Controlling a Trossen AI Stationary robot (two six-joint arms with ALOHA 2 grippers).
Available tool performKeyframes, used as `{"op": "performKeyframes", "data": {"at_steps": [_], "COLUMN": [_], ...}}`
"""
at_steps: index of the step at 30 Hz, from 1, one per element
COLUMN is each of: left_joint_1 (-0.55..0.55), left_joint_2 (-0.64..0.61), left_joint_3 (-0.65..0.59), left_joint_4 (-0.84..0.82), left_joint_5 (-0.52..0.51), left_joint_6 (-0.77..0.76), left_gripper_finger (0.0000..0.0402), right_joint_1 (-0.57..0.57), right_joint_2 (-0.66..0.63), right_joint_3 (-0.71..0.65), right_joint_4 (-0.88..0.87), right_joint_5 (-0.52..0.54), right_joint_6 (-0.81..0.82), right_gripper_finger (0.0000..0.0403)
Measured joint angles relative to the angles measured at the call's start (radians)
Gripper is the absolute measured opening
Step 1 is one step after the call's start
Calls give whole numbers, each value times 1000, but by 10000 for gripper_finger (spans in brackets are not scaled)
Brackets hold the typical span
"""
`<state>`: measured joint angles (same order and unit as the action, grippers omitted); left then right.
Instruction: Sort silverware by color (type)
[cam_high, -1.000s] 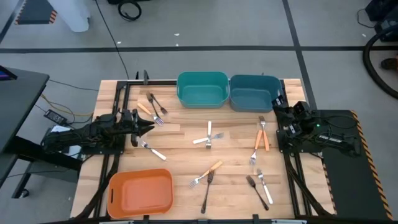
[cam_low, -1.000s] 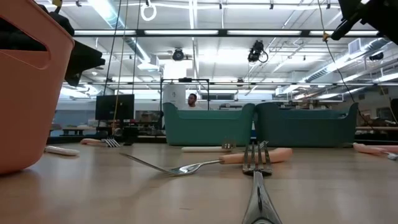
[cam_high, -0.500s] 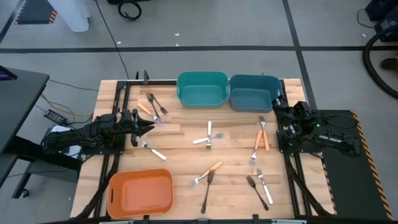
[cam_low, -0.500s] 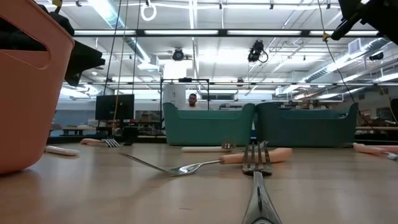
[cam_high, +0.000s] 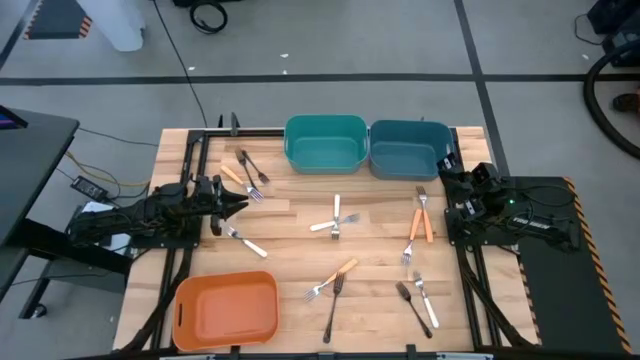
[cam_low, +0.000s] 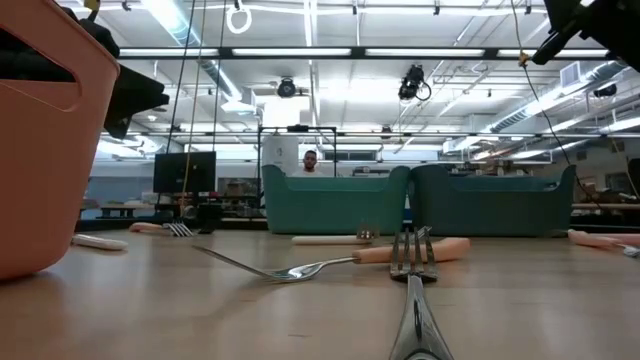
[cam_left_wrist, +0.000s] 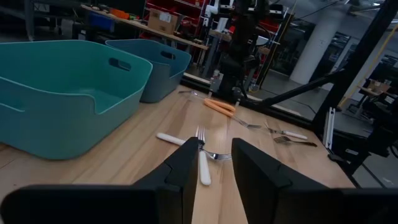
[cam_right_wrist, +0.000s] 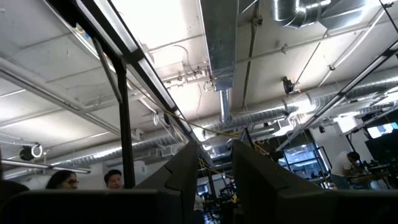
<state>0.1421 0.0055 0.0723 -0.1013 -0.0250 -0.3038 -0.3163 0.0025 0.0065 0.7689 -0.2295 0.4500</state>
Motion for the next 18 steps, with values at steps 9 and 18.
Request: {"op": "performKeyframes", "data": {"at_steps": [9, 18], "left_joint_1": [0, 0], "left_joint_2": [0, 0], "left_joint_3": [0, 0], "left_joint_4": [0, 0], "left_joint_5": [0, 0], "left_joint_6": [0, 0], "left_gripper_finger": [107, 107], "right_joint_1": [0, 0], "right_joint_2": [0, 0], "right_joint_3": [0, 0], "right_joint_4": [0, 18], "right_joint_5": [0, 74], "right_joint_6": [0, -8], "right_gripper_finger": [106, 106]}}
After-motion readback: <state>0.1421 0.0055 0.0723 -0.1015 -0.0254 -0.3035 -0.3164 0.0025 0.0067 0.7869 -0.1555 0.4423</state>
